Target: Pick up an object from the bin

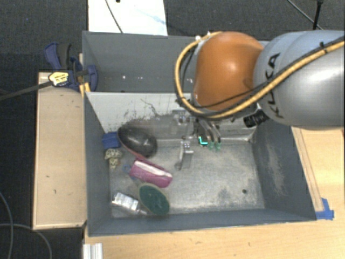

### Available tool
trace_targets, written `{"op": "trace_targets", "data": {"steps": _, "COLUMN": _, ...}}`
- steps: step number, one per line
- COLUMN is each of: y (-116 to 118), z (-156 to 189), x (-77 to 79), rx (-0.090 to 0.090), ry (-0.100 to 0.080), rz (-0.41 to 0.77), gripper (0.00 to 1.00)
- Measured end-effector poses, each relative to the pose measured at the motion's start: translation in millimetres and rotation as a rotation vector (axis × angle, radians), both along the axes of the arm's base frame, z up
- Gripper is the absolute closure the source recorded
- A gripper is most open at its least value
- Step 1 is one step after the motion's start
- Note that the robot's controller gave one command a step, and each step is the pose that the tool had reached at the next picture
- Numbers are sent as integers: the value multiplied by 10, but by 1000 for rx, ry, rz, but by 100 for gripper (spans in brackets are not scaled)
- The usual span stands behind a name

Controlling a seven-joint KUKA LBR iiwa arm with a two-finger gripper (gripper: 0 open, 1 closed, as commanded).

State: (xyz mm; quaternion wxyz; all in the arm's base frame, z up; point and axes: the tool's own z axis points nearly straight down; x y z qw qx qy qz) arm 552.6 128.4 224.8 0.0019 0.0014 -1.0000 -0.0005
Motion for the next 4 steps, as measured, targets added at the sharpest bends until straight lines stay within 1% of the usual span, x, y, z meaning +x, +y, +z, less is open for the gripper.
{"op": "trace_targets", "data": {"steps": 1, "y": 490, "z": -1536, "x": -389, "rx": -2, "ry": 0, "rz": -280, "gripper": 0}}
{"op": "trace_targets", "data": {"steps": 2, "y": 391, "z": -1239, "x": -735, "rx": -1, "ry": -6, "rz": -483, "gripper": 0}}
{"op": "trace_targets", "data": {"steps": 3, "y": 477, "z": -1248, "x": -750, "rx": -1, "ry": -8, "rz": -641, "gripper": 0}}
{"op": "trace_targets", "data": {"steps": 4, "y": 577, "z": -1536, "x": -734, "rx": -2, "ry": -1, "rz": -750, "gripper": 0}}
